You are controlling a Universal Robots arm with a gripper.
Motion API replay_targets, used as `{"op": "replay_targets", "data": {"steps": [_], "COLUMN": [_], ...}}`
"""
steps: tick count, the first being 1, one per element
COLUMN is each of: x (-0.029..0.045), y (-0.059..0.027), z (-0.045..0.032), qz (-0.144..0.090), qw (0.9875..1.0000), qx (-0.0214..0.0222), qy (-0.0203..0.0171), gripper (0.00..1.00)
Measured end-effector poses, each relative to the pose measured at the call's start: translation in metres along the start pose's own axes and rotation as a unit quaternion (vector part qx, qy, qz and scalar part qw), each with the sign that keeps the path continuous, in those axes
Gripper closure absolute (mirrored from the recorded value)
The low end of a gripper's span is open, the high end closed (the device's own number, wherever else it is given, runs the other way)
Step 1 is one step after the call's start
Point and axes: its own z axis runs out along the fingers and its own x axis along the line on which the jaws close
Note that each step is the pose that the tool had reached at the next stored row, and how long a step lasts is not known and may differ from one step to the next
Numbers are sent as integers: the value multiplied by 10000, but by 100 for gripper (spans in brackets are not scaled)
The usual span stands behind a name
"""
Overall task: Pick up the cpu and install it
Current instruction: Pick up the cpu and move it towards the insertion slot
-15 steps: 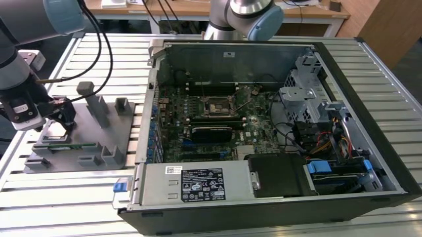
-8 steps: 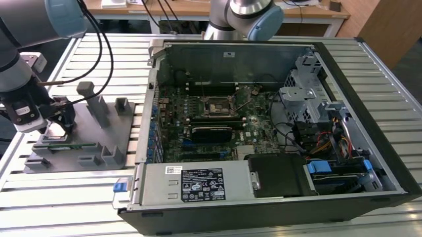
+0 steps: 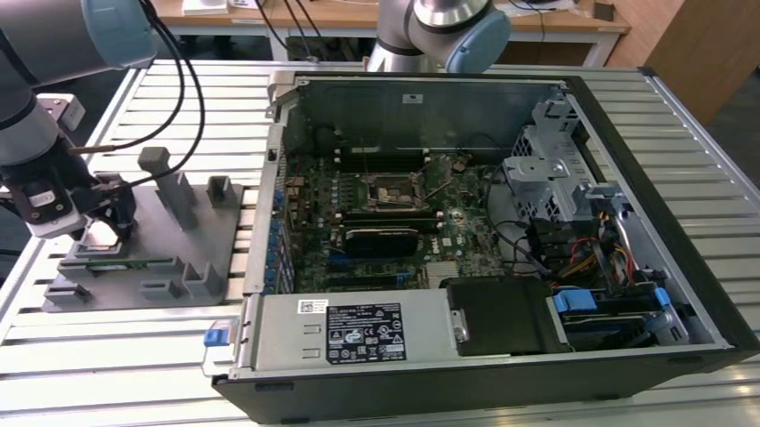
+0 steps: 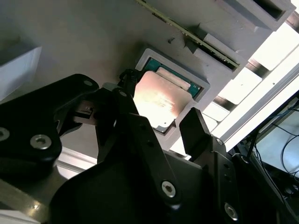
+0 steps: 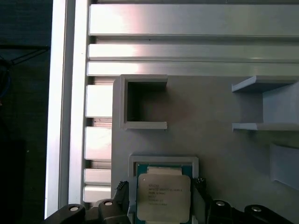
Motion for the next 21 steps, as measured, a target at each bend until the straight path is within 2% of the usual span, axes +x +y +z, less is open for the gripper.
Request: {"op": "replay_targets", "data": {"steps": [10, 12, 13, 15, 21], "x": [0, 0, 0, 0, 0], "y": [34, 37, 39, 40, 41], "z": [2, 2, 2, 2, -8], "qz": [-95, -95, -95, -95, -94], "qw": [10000, 10000, 10000, 10000, 10000], "qx": [3, 5, 6, 6, 6], "qy": [4, 4, 5, 4, 4], "gripper": [36, 37, 44, 46, 46]}}
